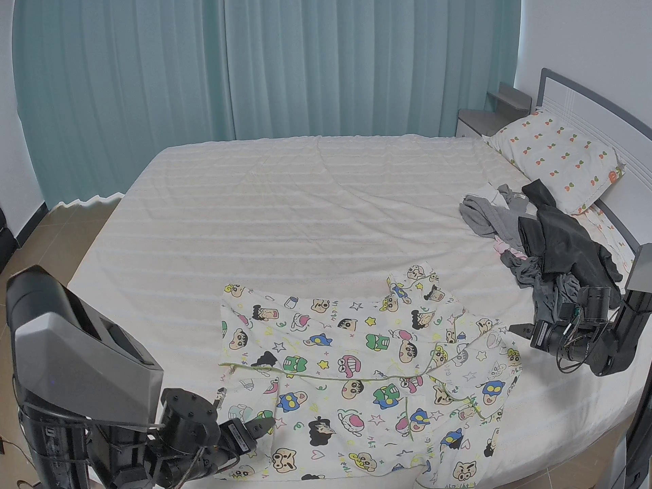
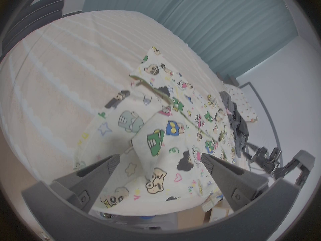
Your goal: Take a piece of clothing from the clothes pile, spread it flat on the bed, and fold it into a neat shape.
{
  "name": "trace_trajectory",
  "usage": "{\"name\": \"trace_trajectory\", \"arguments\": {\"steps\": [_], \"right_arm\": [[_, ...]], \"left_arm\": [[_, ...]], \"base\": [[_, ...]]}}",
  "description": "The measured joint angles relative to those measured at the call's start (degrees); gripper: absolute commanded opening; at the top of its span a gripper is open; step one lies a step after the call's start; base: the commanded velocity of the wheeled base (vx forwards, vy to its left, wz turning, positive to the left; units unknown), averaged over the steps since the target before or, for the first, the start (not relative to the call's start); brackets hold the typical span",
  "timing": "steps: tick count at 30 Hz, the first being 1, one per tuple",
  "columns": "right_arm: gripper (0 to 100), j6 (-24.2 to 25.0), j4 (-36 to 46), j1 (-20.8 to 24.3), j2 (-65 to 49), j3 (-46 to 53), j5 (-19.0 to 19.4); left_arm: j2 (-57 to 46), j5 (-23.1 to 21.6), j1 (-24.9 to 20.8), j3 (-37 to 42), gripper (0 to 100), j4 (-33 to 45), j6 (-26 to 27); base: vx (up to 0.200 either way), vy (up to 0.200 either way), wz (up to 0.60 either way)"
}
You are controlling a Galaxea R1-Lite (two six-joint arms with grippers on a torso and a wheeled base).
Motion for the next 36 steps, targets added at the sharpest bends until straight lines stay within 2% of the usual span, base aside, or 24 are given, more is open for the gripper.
{"name": "trace_trajectory", "arguments": {"steps": [6,11,20,21,27,33,36], "right_arm": [[100,2.05,-0.77,0.11,-0.12,1.40,1.56],[100,3.61,-0.83,0.41,-0.56,1.90,2.46],[100,4.02,-5.28,1.13,-0.95,3.50,2.82],[100,4.05,-5.73,1.22,-0.95,3.77,2.82],[100,4.05,-6.05,1.57,-0.91,4.82,2.88],[100,4.05,-6.13,1.61,-0.95,5.23,2.90],[100,4.05,-6.49,1.61,-1.05,5.77,2.90]], "left_arm": [[3.86,2.50,-1.71,-1.19,100,-0.07,2.63],[5.90,5.45,-1.97,-5.57,100,-0.05,4.52],[8.61,6.14,-1.54,-10.48,100,0.11,4.92],[8.78,6.22,-1.49,-10.64,0,0.11,4.92],[9.46,9.59,-1.10,-10.31,0,0.09,4.92],[9.63,16.16,0.00,-9.85,0,0.00,4.92],[9.59,17.86,1.27,-9.79,0,-0.16,5.03]], "base": [[0.000,0.000,0.00],[0.000,0.000,0.00],[0.000,0.000,0.00],[0.000,0.000,0.00],[0.000,0.000,0.00],[0.000,0.000,0.00],[0.000,0.000,0.00]]}}
